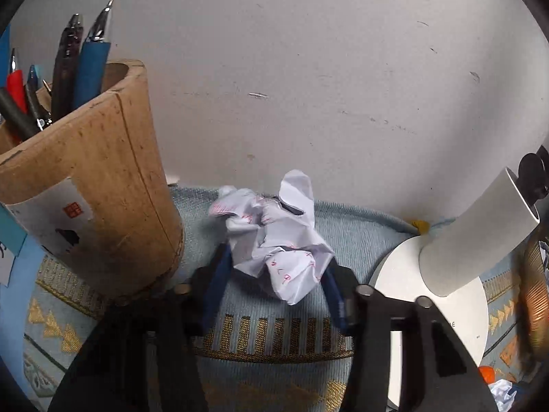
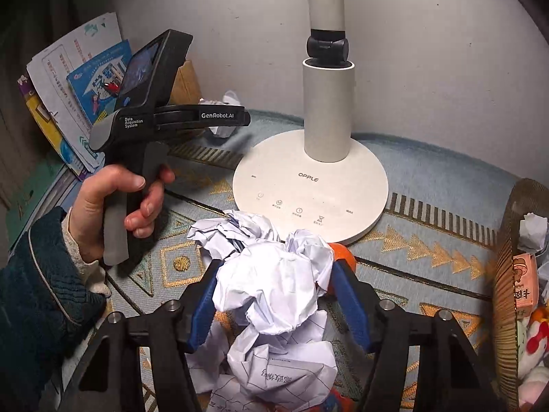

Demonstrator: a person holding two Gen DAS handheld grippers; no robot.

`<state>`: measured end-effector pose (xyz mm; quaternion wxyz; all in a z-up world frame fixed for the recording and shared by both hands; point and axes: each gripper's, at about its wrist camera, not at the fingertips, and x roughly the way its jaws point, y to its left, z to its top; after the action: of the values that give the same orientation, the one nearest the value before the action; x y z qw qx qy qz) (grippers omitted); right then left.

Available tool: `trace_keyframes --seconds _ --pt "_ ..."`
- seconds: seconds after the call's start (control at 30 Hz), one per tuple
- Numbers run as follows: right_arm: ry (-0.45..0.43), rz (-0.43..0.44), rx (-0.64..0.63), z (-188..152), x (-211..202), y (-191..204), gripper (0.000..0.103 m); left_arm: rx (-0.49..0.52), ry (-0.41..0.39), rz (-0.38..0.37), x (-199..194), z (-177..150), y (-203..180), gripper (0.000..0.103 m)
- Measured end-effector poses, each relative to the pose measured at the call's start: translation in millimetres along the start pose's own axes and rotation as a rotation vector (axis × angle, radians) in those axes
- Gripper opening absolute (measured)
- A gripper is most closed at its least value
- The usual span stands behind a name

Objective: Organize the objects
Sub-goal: 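Grasp a paper ball with the left tool while the right tool grasps another, then lift the paper balls with both tools and bring them toward the bowl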

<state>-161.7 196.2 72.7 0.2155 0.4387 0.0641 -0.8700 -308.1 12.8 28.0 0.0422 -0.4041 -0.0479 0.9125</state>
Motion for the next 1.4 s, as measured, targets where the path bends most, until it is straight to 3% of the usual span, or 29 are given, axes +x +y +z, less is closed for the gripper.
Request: trace_keyframes --seconds 0.17,0.33,0.43,0.57,0.63,0.8,0.93,1.07,1.1,1.2,1.4 --pt "-0.114 0.037 0.029 -2.8 -27.6 -4.3 0.051 0.108 -0.048 -0.050 -44.1 -17.3 -19.5 0.043" --pt "-0.271 0.080 0.063 -2.8 -100.5 -5.1 0.052 0.169 -0.092 -0.128 -139.6 -53.3 -35.0 0.043" --pt "-0.316 0.078 0.077 -24.5 -143.3 -4.8 0.052 0.191 -0.090 -0.157 -194.7 -87.4 -42.3 0.043" --pt "-0.292 0.045 0.120 -82.3 -171.2 -9.4 0.053 0.150 -0.079 -0.144 -239.0 -147.8 -47.0 0.043" --pt "-0.239 0.027 0.150 -118.1 -167.8 -14.4 0.054 0.113 -0.069 -0.149 -248.4 -185.7 -46.1 0.043" --pt "-0.081 -0.015 0.221 -176.1 -132.3 -29.1 0.055 0.074 -0.025 -0.143 -230.4 -233.5 -46.0 0.043" --pt "-0.060 -0.054 0.168 -191.0 -120.0 -23.5 0.057 0.102 -0.009 -0.127 -224.2 -242.4 -56.0 0.045" --pt "-0.068 -0.084 0.113 -197.8 -117.8 -13.2 0.075 0.092 0.044 -0.149 -217.0 -250.8 -56.2 0.049" --pt "-0.059 -0.075 0.112 -199.8 -117.5 -12.6 0.081 0.081 0.053 -0.154 -216.1 -249.9 -53.9 0.053" --pt "-0.065 -0.047 0.131 -204.1 -121.5 -16.3 0.090 0.008 0.093 -0.187 -212.0 -252.1 -43.9 0.085" --pt "-0.079 0.028 0.186 -206.5 -123.5 -26.5 0.092 -0.070 0.081 -0.191 -210.8 -255.0 -32.1 0.085"
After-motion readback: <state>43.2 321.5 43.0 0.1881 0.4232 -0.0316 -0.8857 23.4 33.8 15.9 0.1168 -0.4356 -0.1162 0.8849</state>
